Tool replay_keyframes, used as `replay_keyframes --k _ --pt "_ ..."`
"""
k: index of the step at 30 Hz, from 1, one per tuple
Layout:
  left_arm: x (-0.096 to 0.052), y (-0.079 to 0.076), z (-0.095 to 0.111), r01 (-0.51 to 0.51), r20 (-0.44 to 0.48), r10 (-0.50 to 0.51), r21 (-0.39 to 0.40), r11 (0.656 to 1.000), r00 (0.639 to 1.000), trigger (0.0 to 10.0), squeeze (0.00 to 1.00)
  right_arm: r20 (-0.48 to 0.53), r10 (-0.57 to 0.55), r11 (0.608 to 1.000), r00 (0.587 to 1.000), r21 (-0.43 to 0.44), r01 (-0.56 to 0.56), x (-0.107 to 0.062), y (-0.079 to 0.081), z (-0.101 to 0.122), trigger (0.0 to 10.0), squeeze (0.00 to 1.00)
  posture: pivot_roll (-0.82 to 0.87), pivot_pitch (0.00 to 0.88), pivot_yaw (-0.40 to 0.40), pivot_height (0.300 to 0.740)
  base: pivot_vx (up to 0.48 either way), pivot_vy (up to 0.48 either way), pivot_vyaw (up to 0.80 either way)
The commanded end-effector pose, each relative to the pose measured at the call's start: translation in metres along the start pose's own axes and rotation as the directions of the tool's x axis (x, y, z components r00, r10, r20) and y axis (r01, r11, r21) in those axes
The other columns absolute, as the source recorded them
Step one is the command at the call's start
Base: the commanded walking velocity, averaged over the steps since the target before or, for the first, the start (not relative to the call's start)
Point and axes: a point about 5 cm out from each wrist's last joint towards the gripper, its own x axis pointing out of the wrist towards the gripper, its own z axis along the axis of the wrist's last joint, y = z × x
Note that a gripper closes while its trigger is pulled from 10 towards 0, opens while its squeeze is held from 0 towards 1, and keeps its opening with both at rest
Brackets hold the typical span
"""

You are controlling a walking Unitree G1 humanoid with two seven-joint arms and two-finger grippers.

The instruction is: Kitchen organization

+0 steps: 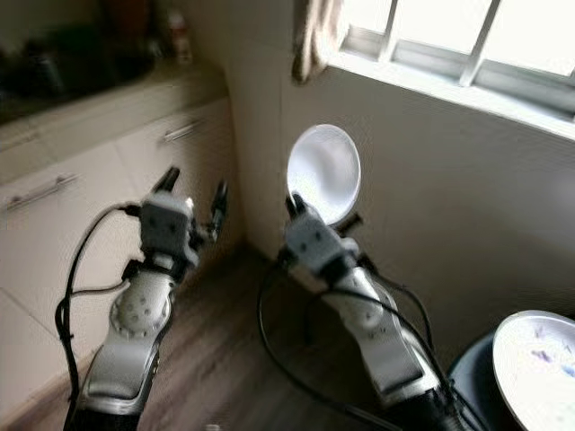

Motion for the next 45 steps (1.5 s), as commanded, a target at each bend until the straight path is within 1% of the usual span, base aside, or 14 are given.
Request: replay_keyframes --k 1,9,15,17,21,23,25,27,32,45 --pt "-0.001 0.004 0.0 -0.011 -0.003 0.011 0.003 1.0 1.0 10.0 0.0 0.022 -0.005 1.0 1.0 0.011 0.005 0.003 0.0 0.007 0.0 0.0 0.11 0.0 -0.083 0.74 0.266 0.0 0.8" --pt "-0.001 0.003 0.0 -0.008 -0.002 0.008 0.004 1.0 1.0 10.0 0.0 0.014 -0.015 1.0 1.0 0.01 0.015 0.004 -0.001 0.004 0.0 0.0 0.12 0.0 -0.082 0.74 0.169 0.0 0.8" --pt "-0.001 0.003 -0.001 -0.009 -0.002 0.009 0.006 1.0 1.0 10.0 0.0 0.009 -0.036 0.999 0.999 0.039 0.036 0.004 -0.003 0.003 0.0 0.0 0.12 0.0 -0.083 0.74 0.049 0.0 0.8" --pt "-0.001 0.003 -0.001 -0.009 -0.002 0.009 0.006 1.0 1.0 10.0 0.0 0.007 -0.041 0.998 0.999 0.045 0.04 0.004 -0.004 0.003 0.0 0.0 0.12 0.0 -0.083 0.74 0.15 0.0 0.58" --pt "-0.001 0.003 -0.001 -0.007 -0.002 0.007 0.006 1.0 1.0 10.0 0.0 0.006 -0.041 0.998 0.999 0.039 0.041 0.004 -0.005 0.002 0.0 0.0 0.12 0.0 -0.083 0.74 0.297 0.0 0.0" --pt "-0.001 0.002 -0.001 -0.006 -0.001 0.006 0.006 1.0 1.0 10.0 0.0 0.008 -0.039 0.999 0.999 0.018 0.039 0.005 -0.003 0.002 0.0 0.0 0.12 0.0 -0.084 0.74 0.15 0.0 0.8" --pt "-0.001 0.002 -0.001 -0.005 -0.001 0.005 0.006 1.0 1.0 10.0 0.0 0.008 -0.041 0.999 0.999 0.02 0.04 0.005 -0.003 0.002 0.0 0.0 0.12 0.0 -0.085 0.74 0.0 0.0 0.8" --pt "0.0 0.003 0.0 -0.007 -0.001 0.007 0.006 1.0 1.0 10.0 0.0 0.005 -0.051 0.998 0.999 0.04 0.05 0.005 -0.005 0.002 0.0 0.0 0.12 0.0 -0.086 0.74 0.0 0.0 0.8" --pt "0.0 0.003 0.0 -0.011 -0.001 0.011 0.007 1.0 1.0 10.0 0.0 -0.006 -0.076 0.995 0.997 0.065 0.076 0.006 -0.009 0.0 0.0 0.0 0.12 0.0 -0.086 0.74 0.121 0.0 0.0" --pt "0.001 0.004 0.0 -0.009 0.002 0.009 0.007 1.0 1.0 10.0 0.0 -0.001 -0.1 0.992 0.995 0.072 0.1 0.009 -0.013 0.001 0.0 0.0 0.12 0.0 -0.086 0.74 0.273 0.0 0.0"
